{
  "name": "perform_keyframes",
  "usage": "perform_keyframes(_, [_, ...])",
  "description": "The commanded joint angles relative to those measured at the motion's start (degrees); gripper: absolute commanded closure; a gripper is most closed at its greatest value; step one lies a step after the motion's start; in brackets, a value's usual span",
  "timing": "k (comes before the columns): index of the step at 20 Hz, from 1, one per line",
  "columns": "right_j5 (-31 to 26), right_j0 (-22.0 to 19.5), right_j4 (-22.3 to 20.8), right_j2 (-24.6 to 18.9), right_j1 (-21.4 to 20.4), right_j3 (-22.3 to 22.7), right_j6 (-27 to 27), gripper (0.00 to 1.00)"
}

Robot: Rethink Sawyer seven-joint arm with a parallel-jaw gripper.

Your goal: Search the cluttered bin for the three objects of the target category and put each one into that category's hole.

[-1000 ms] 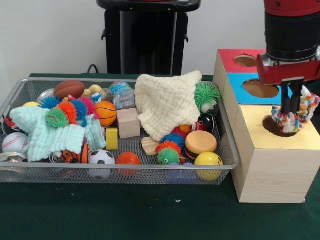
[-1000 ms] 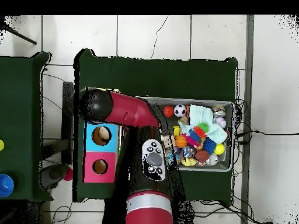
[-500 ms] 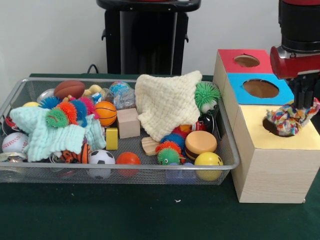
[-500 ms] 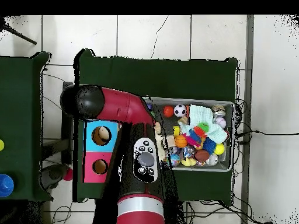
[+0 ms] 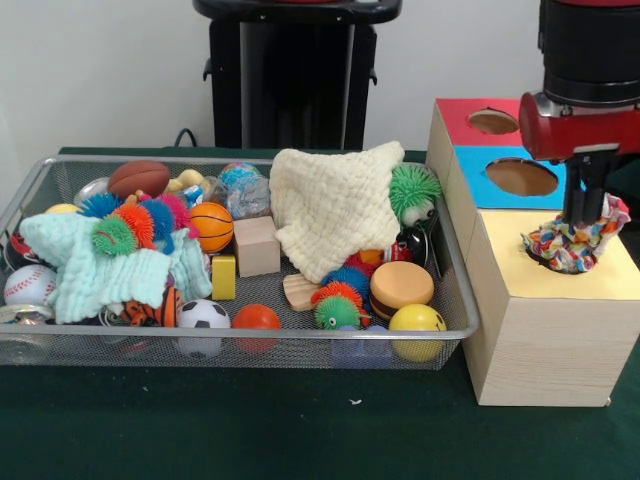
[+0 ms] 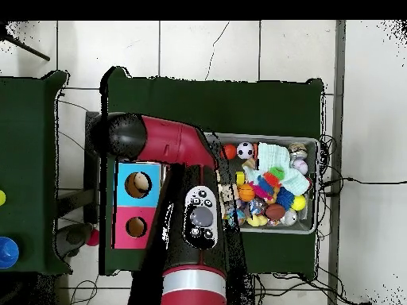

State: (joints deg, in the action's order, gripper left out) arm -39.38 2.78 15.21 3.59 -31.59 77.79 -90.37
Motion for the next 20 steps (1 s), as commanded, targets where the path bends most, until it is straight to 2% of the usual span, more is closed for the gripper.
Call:
perform_keyframes(1, [1.43, -0.82, -6.53, 1.24, 2.73, -1.94, -4.89, 1.00])
perform_keyframes(13, [-0.66, -1.53, -7.38, 0.26, 2.42, -1.48, -7.02, 1.00])
perform_keyframes(17, [-4.67, -1.47, -5.26, 0.08, 1.41, -2.11, -9.28, 1.00])
perform_keyframes(20, [-10.15, -0.65, -4.34, 0.81, 0.81, -5.03, -11.61, 1.00])
